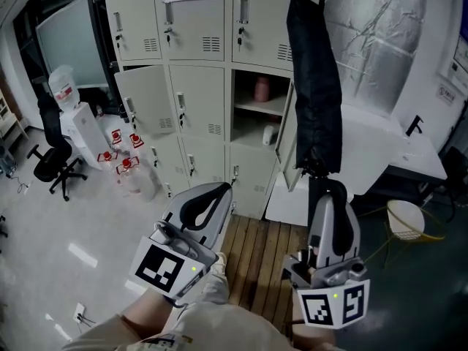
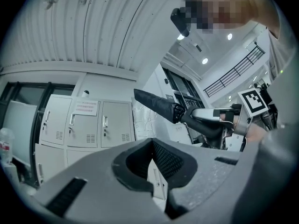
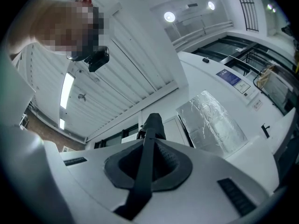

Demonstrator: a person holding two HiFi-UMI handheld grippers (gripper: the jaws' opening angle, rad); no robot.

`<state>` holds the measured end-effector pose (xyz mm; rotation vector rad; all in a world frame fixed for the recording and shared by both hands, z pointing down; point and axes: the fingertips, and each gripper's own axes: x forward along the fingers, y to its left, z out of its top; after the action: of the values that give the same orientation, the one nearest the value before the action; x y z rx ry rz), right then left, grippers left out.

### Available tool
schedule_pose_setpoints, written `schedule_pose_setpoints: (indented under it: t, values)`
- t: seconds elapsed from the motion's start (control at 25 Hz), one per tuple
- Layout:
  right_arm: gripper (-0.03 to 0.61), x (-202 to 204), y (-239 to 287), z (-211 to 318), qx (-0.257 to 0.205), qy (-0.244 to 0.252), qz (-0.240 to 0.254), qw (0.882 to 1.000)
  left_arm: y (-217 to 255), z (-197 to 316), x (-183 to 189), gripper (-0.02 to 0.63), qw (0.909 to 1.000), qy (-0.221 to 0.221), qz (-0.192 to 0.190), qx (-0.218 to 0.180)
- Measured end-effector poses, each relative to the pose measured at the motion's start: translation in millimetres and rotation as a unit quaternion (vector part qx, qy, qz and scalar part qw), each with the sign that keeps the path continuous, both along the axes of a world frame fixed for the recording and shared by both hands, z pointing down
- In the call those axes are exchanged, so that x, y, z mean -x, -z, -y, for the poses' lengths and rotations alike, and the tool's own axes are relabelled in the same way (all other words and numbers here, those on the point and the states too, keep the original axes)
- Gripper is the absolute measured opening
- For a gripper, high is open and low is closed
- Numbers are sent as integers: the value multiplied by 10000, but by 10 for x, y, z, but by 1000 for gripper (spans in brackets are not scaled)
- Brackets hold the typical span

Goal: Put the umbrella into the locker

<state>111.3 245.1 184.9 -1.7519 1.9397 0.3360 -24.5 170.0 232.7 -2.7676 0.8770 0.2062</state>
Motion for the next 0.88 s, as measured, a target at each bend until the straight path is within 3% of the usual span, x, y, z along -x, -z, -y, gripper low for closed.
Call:
schedule_pose_setpoints:
  t: [0.32, 0.88]
  values:
    - [20, -45, -244, 562, 420, 22, 5, 9991, -113, 528, -71, 8, 9999, -4, -61, 126]
    - [20, -156, -762, 1565, 1273, 113, 74, 9918, -566, 1507, -309, 8, 9973, -114, 111, 714]
